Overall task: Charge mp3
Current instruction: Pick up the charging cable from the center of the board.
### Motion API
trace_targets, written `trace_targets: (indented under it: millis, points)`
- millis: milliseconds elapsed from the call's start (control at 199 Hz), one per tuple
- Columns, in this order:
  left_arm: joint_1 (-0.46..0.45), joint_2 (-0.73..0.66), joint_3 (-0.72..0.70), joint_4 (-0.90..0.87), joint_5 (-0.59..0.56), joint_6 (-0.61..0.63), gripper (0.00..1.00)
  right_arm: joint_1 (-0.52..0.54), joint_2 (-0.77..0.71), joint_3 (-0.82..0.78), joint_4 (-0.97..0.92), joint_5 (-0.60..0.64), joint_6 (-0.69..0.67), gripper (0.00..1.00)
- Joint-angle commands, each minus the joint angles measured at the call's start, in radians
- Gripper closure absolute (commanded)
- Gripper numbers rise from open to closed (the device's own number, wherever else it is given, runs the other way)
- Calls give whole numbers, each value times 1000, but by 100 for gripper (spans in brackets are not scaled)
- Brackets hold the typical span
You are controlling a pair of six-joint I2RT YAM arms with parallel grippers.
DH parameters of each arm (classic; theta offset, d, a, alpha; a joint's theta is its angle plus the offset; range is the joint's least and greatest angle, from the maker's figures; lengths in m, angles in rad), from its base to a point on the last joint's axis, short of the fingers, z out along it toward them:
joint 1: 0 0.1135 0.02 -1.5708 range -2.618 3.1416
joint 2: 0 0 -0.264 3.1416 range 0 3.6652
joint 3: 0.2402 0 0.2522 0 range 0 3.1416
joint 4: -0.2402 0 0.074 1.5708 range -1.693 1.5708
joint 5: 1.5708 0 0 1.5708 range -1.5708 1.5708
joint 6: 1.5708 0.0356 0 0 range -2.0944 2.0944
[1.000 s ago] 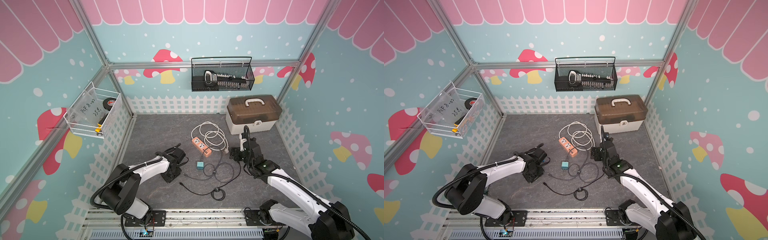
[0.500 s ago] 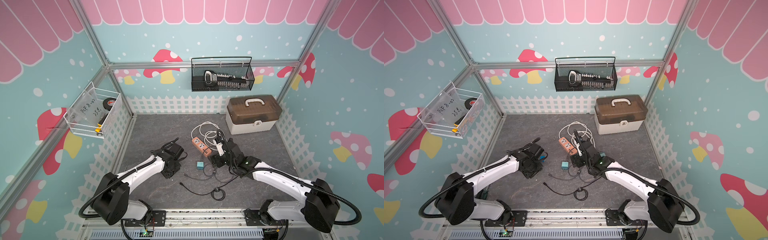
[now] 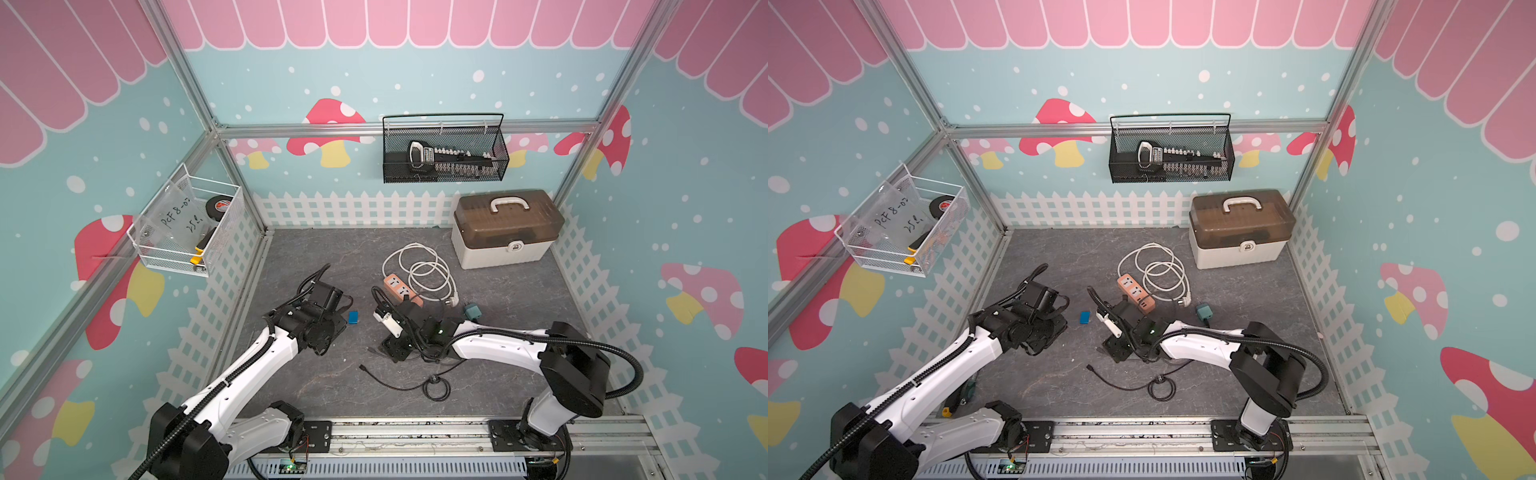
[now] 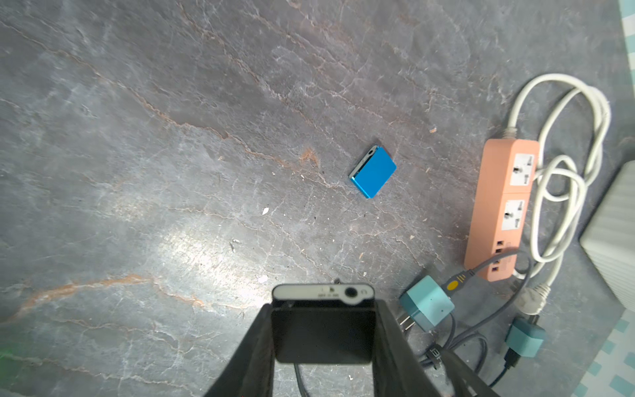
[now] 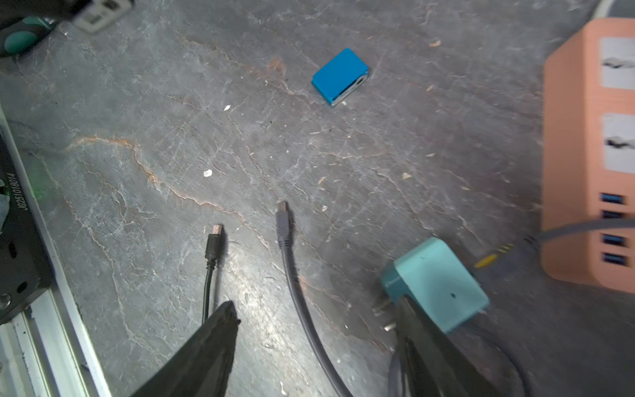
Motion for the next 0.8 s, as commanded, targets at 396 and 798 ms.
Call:
trace_targets:
  millis: [396,798]
  points:
    - [17,-24,-18,3,4,14,100,49,206,132,-17,2,-19,46]
    - [19,-35,-30,12,6,9,100,48,298,186,-68,45,-12,61]
